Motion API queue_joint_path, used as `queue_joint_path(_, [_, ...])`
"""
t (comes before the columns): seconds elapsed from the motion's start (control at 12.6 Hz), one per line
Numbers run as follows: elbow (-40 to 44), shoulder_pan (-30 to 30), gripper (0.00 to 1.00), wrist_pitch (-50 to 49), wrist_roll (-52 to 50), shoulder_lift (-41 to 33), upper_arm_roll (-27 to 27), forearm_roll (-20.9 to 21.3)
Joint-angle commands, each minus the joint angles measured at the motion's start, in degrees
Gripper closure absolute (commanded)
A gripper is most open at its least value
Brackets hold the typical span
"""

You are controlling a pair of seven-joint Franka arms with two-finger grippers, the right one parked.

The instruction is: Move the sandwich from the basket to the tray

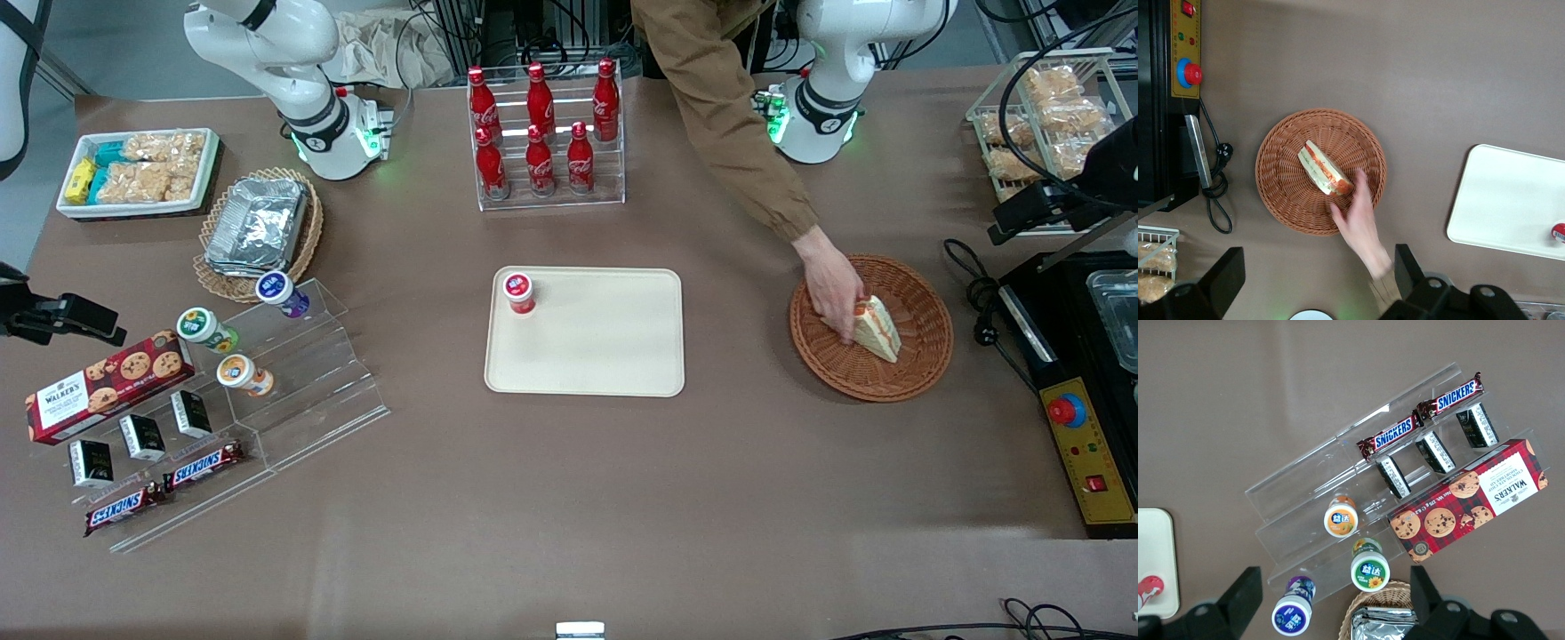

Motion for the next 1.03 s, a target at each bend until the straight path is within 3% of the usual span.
queue_joint_path(0.0, [2.1, 0.2, 0.00, -1.1, -0.7, 1.1, -0.6, -0.4])
queue_joint_path(0.32, [1.1, 0.2, 0.00, -2.0, -3.0, 1.6, -0.6, 0.6])
queue_joint_path(0.55, [-6.5, 0.2, 0.00, 1.2, -6.9, -0.4, -0.5, 0.7])
queue_joint_path(0.95, [-39.7, 0.6, 0.00, 26.2, -17.5, -12.8, -0.2, 0.5])
